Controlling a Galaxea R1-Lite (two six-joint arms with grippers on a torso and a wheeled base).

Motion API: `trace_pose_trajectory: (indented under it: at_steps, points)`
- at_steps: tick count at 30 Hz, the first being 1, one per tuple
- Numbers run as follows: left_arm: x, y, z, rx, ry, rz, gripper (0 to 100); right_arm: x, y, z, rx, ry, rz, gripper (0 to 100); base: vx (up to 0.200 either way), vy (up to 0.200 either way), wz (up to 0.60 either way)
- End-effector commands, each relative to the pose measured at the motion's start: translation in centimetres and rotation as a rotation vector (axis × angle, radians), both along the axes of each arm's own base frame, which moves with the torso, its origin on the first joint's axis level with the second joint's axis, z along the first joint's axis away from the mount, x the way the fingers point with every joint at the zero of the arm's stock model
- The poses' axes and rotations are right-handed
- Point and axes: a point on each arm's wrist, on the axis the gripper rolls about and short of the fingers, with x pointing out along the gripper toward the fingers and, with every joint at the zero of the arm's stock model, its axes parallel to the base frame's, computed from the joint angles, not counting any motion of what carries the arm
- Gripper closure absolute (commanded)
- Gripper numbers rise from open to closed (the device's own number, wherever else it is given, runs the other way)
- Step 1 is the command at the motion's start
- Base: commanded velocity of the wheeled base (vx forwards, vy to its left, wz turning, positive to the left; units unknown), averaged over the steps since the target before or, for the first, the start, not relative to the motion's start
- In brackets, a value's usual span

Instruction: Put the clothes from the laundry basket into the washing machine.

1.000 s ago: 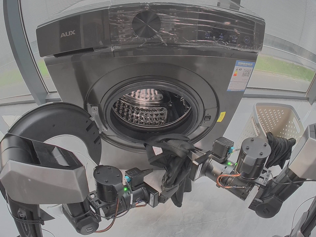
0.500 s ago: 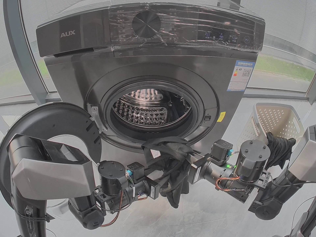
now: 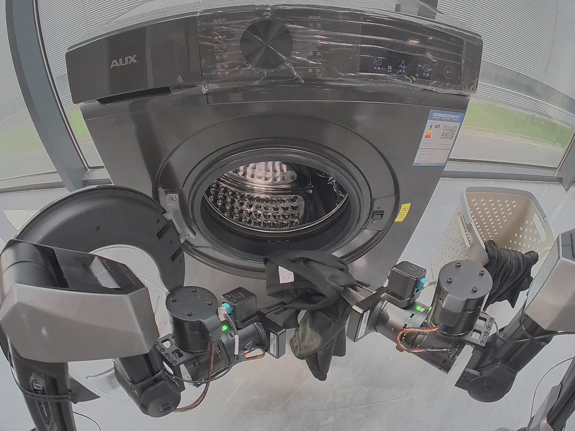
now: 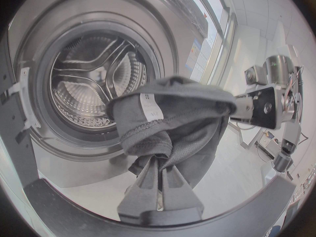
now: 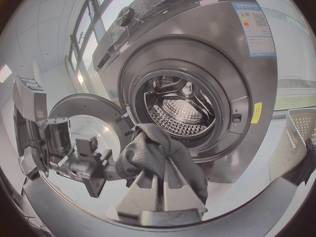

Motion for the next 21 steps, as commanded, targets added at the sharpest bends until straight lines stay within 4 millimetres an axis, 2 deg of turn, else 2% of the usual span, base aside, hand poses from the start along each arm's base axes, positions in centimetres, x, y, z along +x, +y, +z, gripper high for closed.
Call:
trace_pose_trajectory:
  at_steps: [1, 4, 5, 8, 12, 21]
  points:
    - [-1.0, 1.2, 2.6, -0.036, -0.046, 0.009, 100, -0.1, -0.5, -0.5, -0.018, 0.021, -0.009, 100, 0.0, 0.0, 0.0]
    - [-1.4, 1.5, 2.9, -0.036, -0.05, 0.013, 100, -0.2, -0.5, -0.6, -0.021, 0.023, -0.009, 100, 0.0, 0.0, 0.0]
    - [-1.4, 1.5, 3.0, -0.038, -0.053, 0.015, 100, -0.2, -0.5, -0.6, -0.022, 0.024, -0.01, 0, 0.0, 0.0, 0.0]
    - [-1.5, 1.6, 3.5, -0.047, -0.063, 0.015, 100, -0.1, -0.6, -0.6, -0.017, 0.03, -0.014, 0, 0.0, 0.0, 0.0]
    - [-1.6, 1.6, 4.9, -0.083, -0.103, 0.015, 100, 0.1, -1.3, -1.2, -0.039, 0.068, -0.079, 0, 0.0, 0.0, 0.0]
    - [-1.1, 1.3, 7.7, -0.16, -0.188, 0.015, 100, -0.2, -1.7, -1.8, -0.065, 0.093, -0.086, 0, 0.0, 0.0, 0.0]
